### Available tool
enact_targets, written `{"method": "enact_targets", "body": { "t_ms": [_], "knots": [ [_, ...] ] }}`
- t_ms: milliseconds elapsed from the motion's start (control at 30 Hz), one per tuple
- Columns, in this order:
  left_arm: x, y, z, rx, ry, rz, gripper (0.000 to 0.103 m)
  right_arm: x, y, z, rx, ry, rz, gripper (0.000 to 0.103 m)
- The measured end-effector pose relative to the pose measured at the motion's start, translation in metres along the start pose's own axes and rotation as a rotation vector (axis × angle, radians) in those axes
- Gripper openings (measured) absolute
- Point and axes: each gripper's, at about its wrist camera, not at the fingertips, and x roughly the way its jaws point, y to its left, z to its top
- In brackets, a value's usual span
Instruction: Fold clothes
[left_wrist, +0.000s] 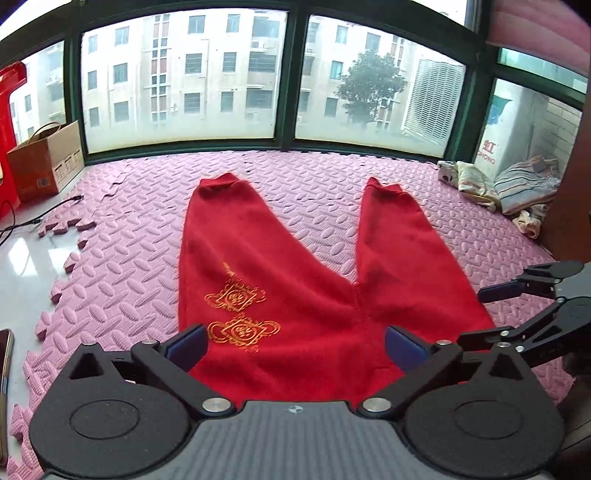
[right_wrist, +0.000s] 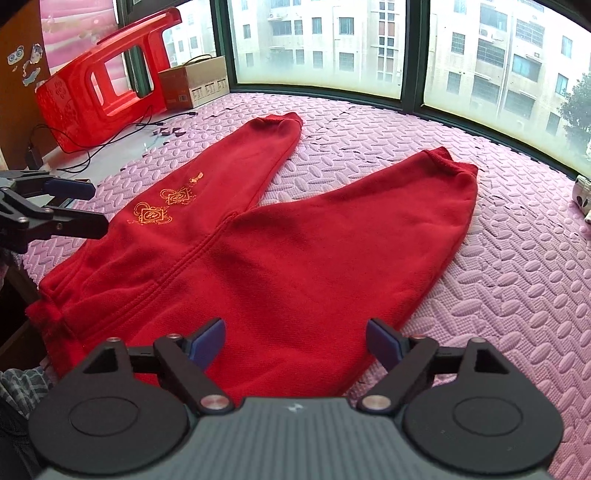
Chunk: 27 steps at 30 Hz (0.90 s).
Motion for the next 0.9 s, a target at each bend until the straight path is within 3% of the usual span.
{"method": "enact_targets", "body": {
  "t_ms": [167,367,567,700,867,900],
  "knots": [
    [-0.007,-0.034,0.014,0.087,-0.009,-0.139,0.103,-0.003,-0.032,0.010,0.091,0.000,-0.055,0.086],
    [0.005,-0.102,0.010,0.263,0.036,-0.312,0.103,0.005,-0.080,0.027,0.188,0.010,-0.103,0.086],
    [0.033,-0.146,-0.004,0.420,0.117,-0.335,0.100,0.021,-0.115,0.044,0.266,0.010,-0.129,0.085],
    [0.043,-0.153,-0.016,0.469,0.161,-0.318,0.090,0.031,-0.129,0.051,0.289,0.003,-0.145,0.085],
    [0.054,-0.150,-0.021,0.471,0.200,-0.286,0.071,0.047,-0.143,0.061,0.315,-0.004,-0.158,0.080],
    [0.054,-0.150,-0.022,0.475,0.199,-0.276,0.064,0.052,-0.146,0.063,0.323,0.000,-0.157,0.077]
  ]
}}
